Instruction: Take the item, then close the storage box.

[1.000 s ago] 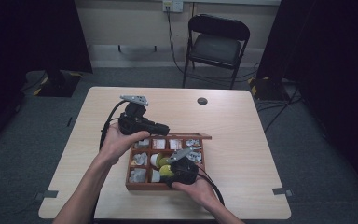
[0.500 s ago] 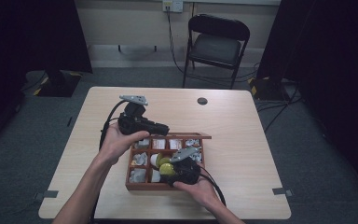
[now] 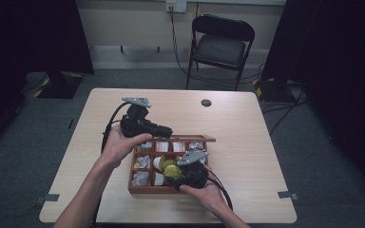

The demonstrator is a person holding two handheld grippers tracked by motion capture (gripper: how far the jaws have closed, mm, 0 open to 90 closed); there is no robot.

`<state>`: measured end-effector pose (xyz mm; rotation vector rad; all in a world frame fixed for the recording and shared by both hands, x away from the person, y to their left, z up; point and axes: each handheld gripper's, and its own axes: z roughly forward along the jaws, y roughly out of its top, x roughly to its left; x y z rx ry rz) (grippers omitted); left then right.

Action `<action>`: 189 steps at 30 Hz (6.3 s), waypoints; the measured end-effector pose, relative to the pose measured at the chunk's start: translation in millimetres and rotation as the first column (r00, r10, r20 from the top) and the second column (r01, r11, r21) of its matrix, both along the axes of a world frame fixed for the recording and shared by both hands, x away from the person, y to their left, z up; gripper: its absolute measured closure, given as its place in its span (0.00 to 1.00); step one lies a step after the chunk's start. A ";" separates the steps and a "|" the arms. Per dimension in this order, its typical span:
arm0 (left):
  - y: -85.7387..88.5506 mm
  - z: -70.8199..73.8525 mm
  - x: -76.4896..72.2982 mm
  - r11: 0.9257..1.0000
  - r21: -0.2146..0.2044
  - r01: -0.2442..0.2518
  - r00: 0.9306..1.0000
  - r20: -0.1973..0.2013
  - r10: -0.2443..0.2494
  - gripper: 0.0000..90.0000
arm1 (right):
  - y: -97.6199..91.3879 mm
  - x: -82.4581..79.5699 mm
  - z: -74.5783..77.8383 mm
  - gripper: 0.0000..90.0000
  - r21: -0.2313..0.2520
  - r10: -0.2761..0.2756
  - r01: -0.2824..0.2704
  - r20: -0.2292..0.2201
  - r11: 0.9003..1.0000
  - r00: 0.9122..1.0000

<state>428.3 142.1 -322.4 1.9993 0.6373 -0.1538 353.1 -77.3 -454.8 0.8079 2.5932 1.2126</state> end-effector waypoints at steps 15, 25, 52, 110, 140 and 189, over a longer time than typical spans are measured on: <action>-0.4 -0.5 -1.1 1.000 0.003 0.004 1.000 -0.004 -0.004 0.91 | -23.8 -9.5 12.0 0.42 0.074 -0.035 0.033 0.032 0.997 0.999; -0.4 0.6 -0.9 1.000 0.007 -0.003 1.000 0.003 0.002 0.91 | -42.1 -14.6 19.4 0.42 0.104 -0.066 0.062 0.030 0.993 0.997; -0.9 1.4 -0.3 1.000 0.009 -0.003 1.000 0.003 0.003 0.91 | -122.4 0.5 25.7 0.42 0.173 -0.271 0.259 0.052 0.950 0.961; -1.1 0.5 0.5 1.000 0.003 0.004 1.000 0.000 -0.004 0.91 | -155.5 85.0 -28.9 0.24 0.054 -0.493 0.493 -0.021 0.868 0.870; -1.4 -0.8 -0.5 1.000 0.011 0.028 1.000 0.004 -0.028 0.91 | -167.4 32.4 -12.3 0.17 0.021 -0.432 0.431 0.012 0.902 0.902; -7.3 -12.8 -17.4 0.992 0.086 0.093 0.996 -0.006 -0.093 0.91 | -166.7 7.1 -46.7 0.15 -0.085 -0.413 0.415 0.045 0.906 0.910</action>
